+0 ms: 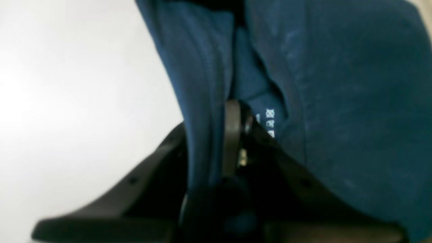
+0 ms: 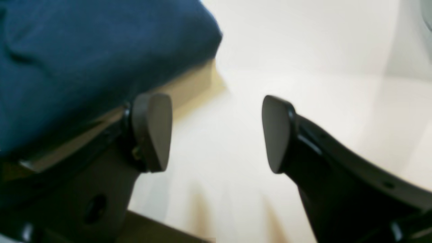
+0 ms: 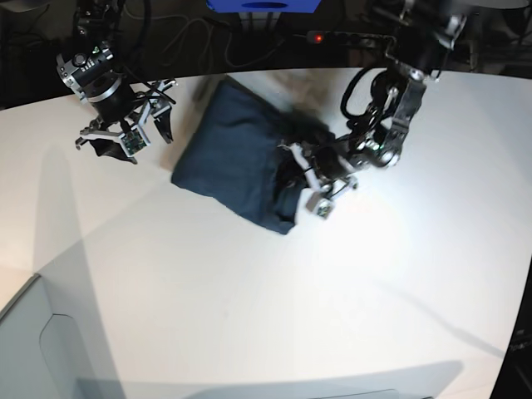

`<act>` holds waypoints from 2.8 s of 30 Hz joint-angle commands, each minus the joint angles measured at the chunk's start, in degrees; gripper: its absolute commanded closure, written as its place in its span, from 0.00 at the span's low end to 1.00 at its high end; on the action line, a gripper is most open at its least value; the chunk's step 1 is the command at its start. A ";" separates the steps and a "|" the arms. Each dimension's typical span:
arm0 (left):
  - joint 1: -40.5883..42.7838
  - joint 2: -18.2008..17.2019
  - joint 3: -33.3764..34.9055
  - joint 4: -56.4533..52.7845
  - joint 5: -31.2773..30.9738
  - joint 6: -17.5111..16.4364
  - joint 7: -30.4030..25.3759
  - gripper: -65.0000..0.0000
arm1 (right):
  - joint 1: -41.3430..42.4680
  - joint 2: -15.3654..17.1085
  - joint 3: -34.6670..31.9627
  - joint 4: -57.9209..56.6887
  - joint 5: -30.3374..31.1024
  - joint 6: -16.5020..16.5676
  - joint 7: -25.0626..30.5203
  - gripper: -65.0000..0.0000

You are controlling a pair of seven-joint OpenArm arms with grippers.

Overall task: Fold the T-shirt properly
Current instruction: 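Drag the folded shirt with the left gripper to straighten it on the table, then open both grippers and lift them away from the folded shirt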

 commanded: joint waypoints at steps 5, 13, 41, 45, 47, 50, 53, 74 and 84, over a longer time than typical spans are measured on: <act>-15.86 -0.43 20.95 -5.34 0.86 0.20 2.37 1.00 | -0.17 -1.63 5.24 1.09 0.71 -0.50 1.30 0.40; -31.59 6.25 41.09 -10.97 0.95 -5.25 2.46 1.00 | -0.17 -4.44 10.25 1.00 0.71 -0.32 1.04 0.40; -11.64 3.26 -1.82 20.15 39.55 -6.04 2.72 0.44 | -4.56 -6.82 0.75 1.00 0.71 -0.41 1.30 0.98; -1.70 0.36 -15.44 25.69 39.55 -6.04 2.37 0.44 | -5.00 -6.82 -1.71 0.38 0.71 -0.41 1.39 1.00; 3.31 0.19 -22.91 26.57 39.46 -6.13 2.28 0.44 | -4.56 -6.82 -2.50 -1.11 0.71 -0.41 1.48 1.00; 9.11 0.89 -30.91 26.84 39.37 -6.13 2.28 0.44 | -3.69 -6.73 -2.67 -3.75 0.71 -0.41 1.48 1.00; 14.47 2.21 -37.51 26.57 38.58 -6.13 2.28 0.44 | -3.07 -6.55 -2.67 -6.65 0.71 -0.41 1.48 1.00; 33.29 2.47 -53.24 26.92 21.52 -6.13 2.46 0.44 | -3.86 -6.82 3.74 -3.40 0.71 -0.50 1.57 1.00; 39.70 2.56 -53.24 26.92 21.44 -6.13 2.28 0.44 | -6.06 -6.82 0.84 -5.68 0.80 -0.32 1.57 1.00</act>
